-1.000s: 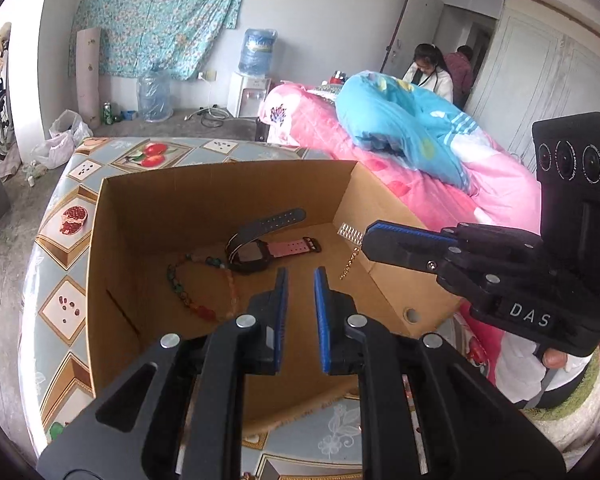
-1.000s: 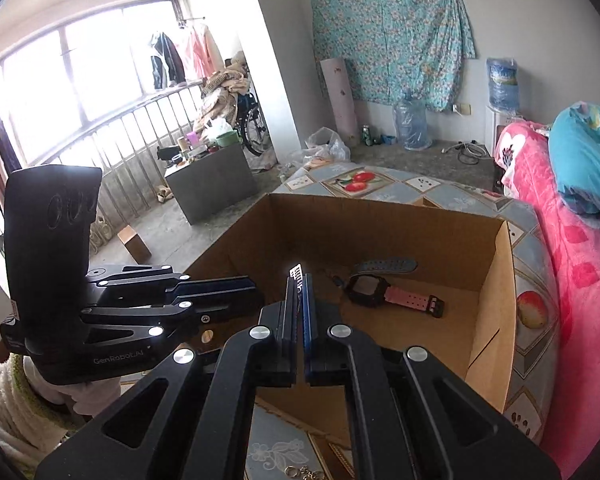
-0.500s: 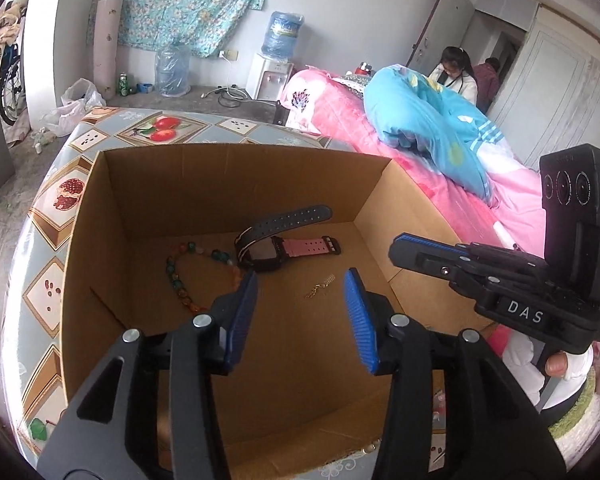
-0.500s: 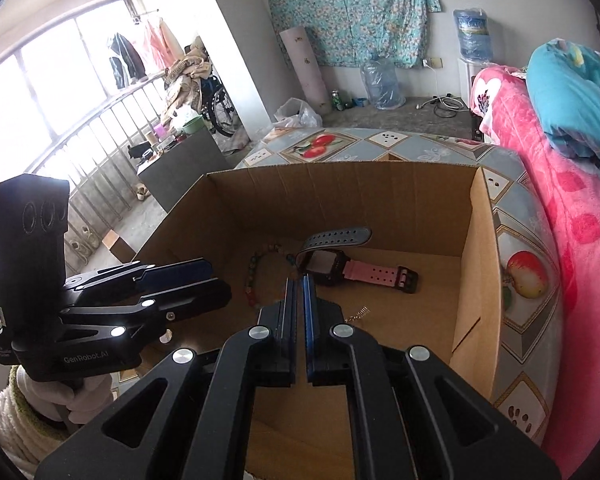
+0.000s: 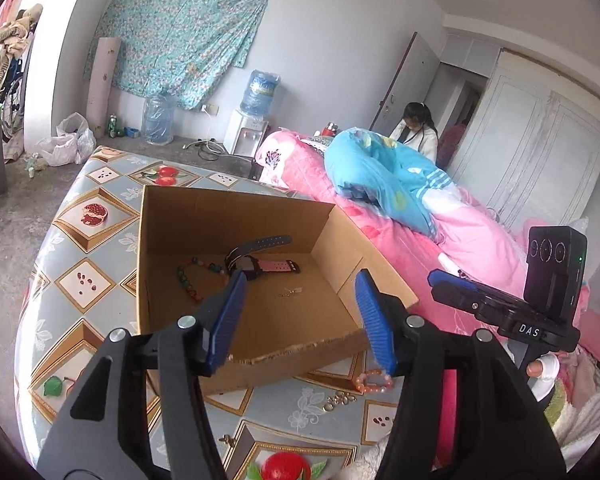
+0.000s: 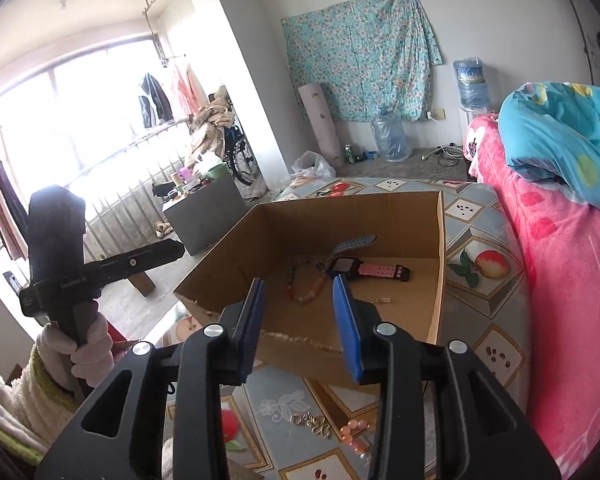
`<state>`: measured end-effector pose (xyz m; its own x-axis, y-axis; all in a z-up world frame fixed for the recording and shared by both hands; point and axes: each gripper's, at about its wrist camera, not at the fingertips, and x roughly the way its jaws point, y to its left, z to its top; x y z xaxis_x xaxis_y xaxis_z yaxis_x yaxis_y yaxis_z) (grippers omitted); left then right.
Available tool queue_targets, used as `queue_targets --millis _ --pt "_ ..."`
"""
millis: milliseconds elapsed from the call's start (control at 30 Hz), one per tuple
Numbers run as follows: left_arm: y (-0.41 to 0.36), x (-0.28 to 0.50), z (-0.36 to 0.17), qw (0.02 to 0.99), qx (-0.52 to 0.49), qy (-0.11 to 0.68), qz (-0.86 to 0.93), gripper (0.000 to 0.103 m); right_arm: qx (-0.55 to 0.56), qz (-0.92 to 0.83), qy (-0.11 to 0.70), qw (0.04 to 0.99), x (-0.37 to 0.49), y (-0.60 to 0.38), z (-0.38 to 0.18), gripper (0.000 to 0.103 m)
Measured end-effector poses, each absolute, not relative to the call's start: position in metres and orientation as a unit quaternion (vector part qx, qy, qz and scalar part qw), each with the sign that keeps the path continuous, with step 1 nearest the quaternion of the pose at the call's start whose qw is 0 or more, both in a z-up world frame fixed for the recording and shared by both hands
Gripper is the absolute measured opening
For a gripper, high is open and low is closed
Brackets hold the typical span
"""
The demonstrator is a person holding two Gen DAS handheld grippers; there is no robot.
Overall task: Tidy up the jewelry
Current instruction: 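Move the right tool back to the charms on the table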
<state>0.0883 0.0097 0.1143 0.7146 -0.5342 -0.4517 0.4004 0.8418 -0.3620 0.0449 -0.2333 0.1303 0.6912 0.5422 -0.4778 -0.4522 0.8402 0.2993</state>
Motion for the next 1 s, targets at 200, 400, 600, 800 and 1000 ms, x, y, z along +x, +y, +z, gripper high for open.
queue_targets --millis 200,400,600,800,1000 --pt "0.006 0.04 0.093 0.913 -0.093 0.289 -0.273 0.059 0.078 0.264 0.334 0.901 0.006 -0.224 0.081 0.042" --pt "-0.006 0.025 0.05 0.904 -0.056 0.339 -0.254 0.059 0.037 0.223 0.395 0.89 -0.004 -0.199 0.022 0.042" --pt "-0.008 0.031 0.001 0.9 0.002 0.394 -0.186 0.053 0.072 0.241 0.425 0.869 0.001 -0.185 -0.01 0.042" --pt "-0.007 0.049 -0.024 0.897 0.05 0.414 -0.148 0.033 0.086 0.246 0.41 0.874 0.006 -0.179 -0.015 0.042" --pt "-0.008 0.056 -0.03 0.894 0.078 0.415 -0.152 0.025 0.095 0.255 0.394 0.878 0.009 -0.179 -0.014 0.042"
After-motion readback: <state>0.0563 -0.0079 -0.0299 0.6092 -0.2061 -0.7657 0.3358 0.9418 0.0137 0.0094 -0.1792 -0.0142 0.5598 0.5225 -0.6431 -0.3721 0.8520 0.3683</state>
